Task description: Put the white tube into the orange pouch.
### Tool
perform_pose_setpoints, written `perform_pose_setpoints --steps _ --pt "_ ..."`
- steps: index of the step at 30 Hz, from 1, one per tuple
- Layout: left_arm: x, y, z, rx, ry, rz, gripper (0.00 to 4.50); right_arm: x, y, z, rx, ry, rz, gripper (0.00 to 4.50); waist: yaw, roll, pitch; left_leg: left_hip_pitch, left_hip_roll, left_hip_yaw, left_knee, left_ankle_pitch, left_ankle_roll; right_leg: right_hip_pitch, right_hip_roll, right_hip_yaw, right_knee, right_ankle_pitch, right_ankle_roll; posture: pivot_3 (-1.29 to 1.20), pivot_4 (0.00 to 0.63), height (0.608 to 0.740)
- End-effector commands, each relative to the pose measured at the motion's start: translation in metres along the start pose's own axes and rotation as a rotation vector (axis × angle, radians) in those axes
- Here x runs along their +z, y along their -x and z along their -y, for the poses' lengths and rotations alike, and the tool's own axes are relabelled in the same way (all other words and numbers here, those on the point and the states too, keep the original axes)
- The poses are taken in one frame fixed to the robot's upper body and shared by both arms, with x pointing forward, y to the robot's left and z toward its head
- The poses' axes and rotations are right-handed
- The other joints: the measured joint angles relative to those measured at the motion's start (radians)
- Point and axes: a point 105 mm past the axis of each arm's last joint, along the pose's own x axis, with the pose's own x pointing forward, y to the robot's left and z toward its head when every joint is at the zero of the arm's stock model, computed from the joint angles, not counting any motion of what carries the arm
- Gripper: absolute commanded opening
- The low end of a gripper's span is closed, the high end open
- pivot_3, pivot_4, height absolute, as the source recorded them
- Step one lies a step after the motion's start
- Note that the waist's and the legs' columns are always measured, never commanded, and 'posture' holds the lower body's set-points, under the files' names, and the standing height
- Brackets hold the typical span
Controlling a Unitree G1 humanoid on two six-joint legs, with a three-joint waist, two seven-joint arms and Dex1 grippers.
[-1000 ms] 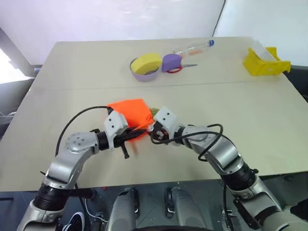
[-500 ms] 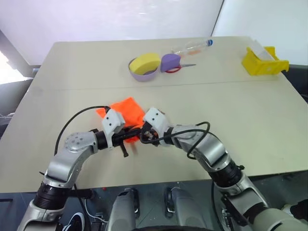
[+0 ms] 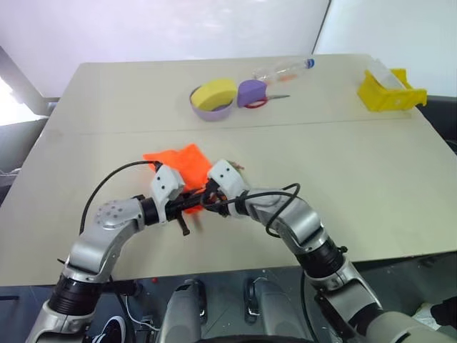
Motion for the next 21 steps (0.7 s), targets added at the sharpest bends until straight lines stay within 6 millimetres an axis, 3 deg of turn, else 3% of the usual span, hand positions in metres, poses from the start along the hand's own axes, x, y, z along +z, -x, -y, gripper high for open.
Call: perform_pose_setpoints --steps 1,3,5,7,11,21 --pt "0.011 0.001 0.005 -0.019 -0.027 0.034 0.00 -0.009 0.002 -0.004 0.024 0.005 -0.034 1.81 0.000 0.000 0.000 0.000 0.000 0.000 0.000 0.000 0.000 0.000 0.000 0.000 0.000 0.000 0.000 0.00 0.150 0.740" --pt "0.010 0.001 0.005 -0.019 -0.029 0.030 0.00 -0.007 0.002 -0.003 0.020 0.026 -0.028 1.81 0.000 0.000 0.000 0.000 0.000 0.000 0.000 0.000 0.000 0.000 0.000 0.000 0.000 0.000 0.000 0.00 0.150 0.740" --pt "0.009 0.001 0.004 -0.018 -0.028 0.029 0.00 0.000 0.002 -0.014 0.098 0.021 0.002 1.81 0.000 0.000 0.000 -0.001 0.000 0.000 -0.001 0.000 0.000 -0.001 0.000 0.000 0.000 0.000 0.000 0.00 0.150 0.740" --pt "0.009 0.001 0.004 -0.015 -0.028 0.029 0.00 0.001 0.002 -0.020 0.145 0.024 0.010 2.83 -0.001 0.000 0.000 -0.001 0.000 0.000 -0.001 0.000 0.000 -0.002 0.000 0.000 0.000 0.000 0.000 0.00 0.150 0.740" --pt "0.007 0.001 0.002 -0.003 -0.028 0.025 0.00 0.006 0.003 -0.021 0.170 0.014 0.037 4.45 0.000 0.000 0.000 -0.001 0.000 0.000 -0.001 0.000 0.000 -0.002 0.001 0.000 0.000 0.001 -0.001 0.00 0.150 0.740" --pt "-0.016 0.014 -0.015 0.121 0.000 0.000 0.00 0.017 0.026 -0.010 0.222 -0.004 0.115 4.45 0.005 0.000 0.000 -0.003 0.000 0.001 -0.001 0.000 0.000 -0.003 0.000 0.000 0.000 0.001 -0.001 0.00 0.150 0.740"
